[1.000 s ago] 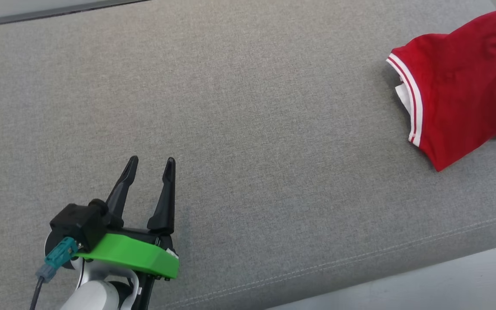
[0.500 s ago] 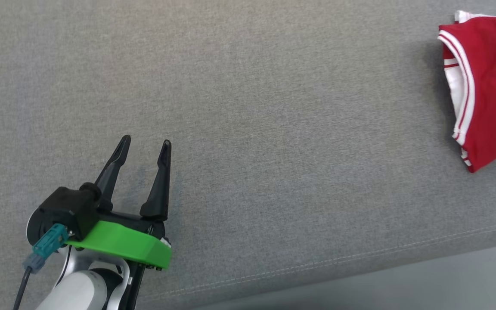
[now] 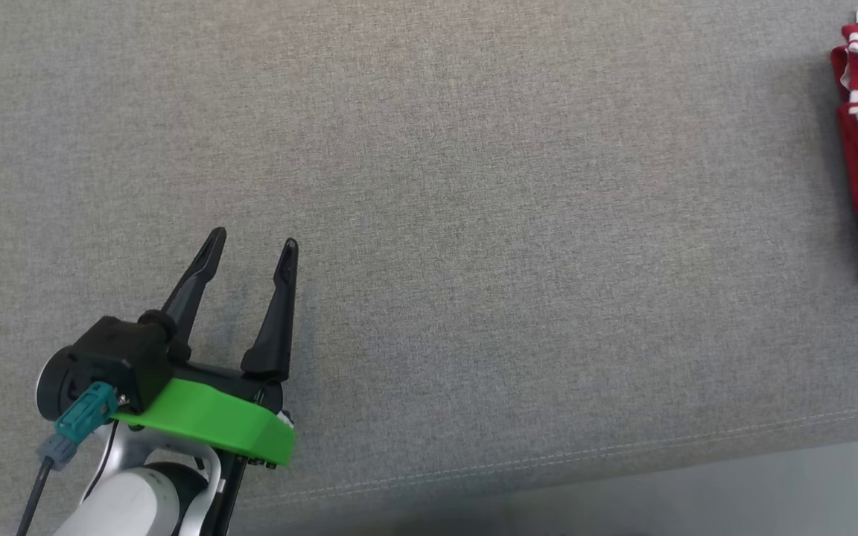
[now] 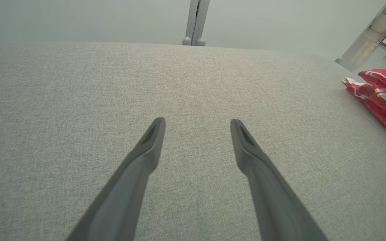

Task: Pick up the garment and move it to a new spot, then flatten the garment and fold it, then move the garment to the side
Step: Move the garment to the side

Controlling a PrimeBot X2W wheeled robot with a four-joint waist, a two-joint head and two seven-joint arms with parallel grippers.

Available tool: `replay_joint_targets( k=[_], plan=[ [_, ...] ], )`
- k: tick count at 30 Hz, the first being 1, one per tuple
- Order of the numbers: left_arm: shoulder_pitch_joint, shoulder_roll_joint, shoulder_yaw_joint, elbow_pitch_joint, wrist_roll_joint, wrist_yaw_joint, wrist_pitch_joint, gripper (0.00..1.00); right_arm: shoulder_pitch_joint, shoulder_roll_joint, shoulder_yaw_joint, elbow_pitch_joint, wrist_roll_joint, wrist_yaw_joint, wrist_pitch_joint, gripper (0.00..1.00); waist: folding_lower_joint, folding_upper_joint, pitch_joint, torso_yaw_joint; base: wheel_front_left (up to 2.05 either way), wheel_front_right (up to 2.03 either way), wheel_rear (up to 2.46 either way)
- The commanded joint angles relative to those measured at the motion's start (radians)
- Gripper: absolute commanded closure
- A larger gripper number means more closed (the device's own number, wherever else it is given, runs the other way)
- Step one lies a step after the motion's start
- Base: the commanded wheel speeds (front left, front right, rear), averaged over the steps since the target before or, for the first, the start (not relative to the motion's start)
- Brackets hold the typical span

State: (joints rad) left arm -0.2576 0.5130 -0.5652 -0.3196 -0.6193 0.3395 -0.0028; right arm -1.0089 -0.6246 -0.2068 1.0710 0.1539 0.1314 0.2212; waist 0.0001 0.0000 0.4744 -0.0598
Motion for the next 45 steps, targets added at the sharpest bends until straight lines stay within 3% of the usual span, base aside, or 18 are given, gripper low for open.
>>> replay_joint_targets(
  k=[1, 9, 20, 32, 45],
  plan=[
    [-0.009, 0.006, 0.0, -0.005, 0.009, 0.006, -0.001, 0.0, -0.011, -0.003, -0.01, 0.009, -0.024, -0.002, -0.028, 0.0, -0.0001, 0.0, 0.002, -0.002, 0.0, 0.0, 0.0],
    [0.0, 0.013, -0.003, -0.009, 0.005, 0.01, 0.006, 0.0, -0.021, -0.012, -0.053, 0.085, -0.106, -0.002, -0.096, 0.0, -0.0001, 0.0, -0.009, -0.026, 0.0, 0.0, 0.0],
    [-0.009, -0.02, -0.001, 0.017, -0.04, -0.03, -0.029, 0.0, -0.017, 0.039, 0.026, 0.085, -0.043, -0.002, -0.194, 0.0, -0.0001, 0.0, -0.079, -0.07, 0.0, 0.0, 0.0],
    [0.029, -0.064, 0.036, 0.192, -0.08, -0.022, -0.11, 0.0, 0.111, 0.06, 0.328, -0.139, 0.202, -0.002, -0.21, 0.0, -0.0001, 0.0, -0.299, -0.05, 0.0, 0.0, 0.0],
    [0.077, -0.044, 0.073, 0.426, -0.157, -0.063, -0.122, 0.0, 0.356, 0.115, 0.404, -0.359, 0.322, -0.002, -0.226, 0.0, -0.0001, 0.0, -0.462, 0.025, 0.0, 0.0, 0.0]
  ],
)
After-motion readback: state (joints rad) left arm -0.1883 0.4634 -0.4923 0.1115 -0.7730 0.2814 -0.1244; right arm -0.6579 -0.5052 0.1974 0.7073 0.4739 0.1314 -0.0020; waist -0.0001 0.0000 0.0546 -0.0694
